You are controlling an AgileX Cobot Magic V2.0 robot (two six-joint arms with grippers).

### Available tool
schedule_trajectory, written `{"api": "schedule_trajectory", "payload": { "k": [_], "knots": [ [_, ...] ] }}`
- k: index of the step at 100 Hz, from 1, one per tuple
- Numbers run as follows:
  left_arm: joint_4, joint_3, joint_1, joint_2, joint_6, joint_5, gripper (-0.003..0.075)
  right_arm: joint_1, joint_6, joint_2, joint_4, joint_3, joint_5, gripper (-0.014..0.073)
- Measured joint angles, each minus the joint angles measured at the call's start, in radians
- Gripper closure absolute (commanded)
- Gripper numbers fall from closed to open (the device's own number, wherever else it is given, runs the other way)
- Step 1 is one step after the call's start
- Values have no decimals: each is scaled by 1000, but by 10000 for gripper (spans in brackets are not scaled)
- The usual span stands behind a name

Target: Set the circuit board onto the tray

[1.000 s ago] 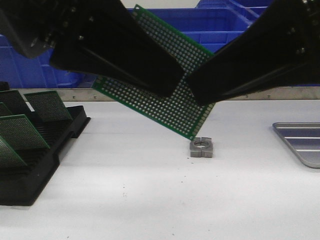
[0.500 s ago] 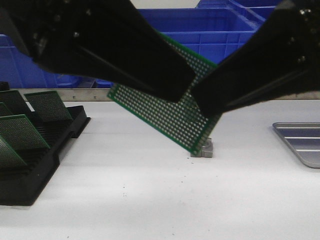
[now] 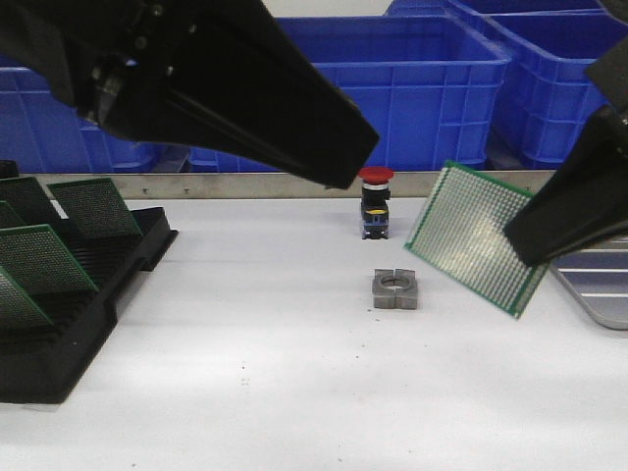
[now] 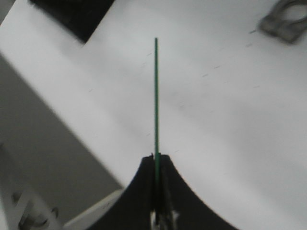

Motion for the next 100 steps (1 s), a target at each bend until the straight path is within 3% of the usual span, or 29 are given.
{"api": "schedule_trajectory", "payload": {
  "k": [35, 54, 67, 79, 91, 100],
  "knots": [
    [0, 0, 0, 0, 0, -2, 255, -249, 15, 65, 2, 0, -305, 659],
    [0, 0, 0, 0, 0, -3, 255, -270, 15, 166, 6, -4, -458, 659],
    [0, 0, 0, 0, 0, -3, 255, -270, 15, 241, 10, -42, -486, 638],
    [0, 0, 0, 0, 0, -3, 255, -270, 17, 292, 11, -92, -475, 477],
    [0, 0, 0, 0, 0, -3, 255, -270, 15, 311, 11, -127, -464, 134],
    [0, 0, 0, 0, 0, -3, 255, -270, -4, 311, 12, -134, -473, -64]
  ]
}}
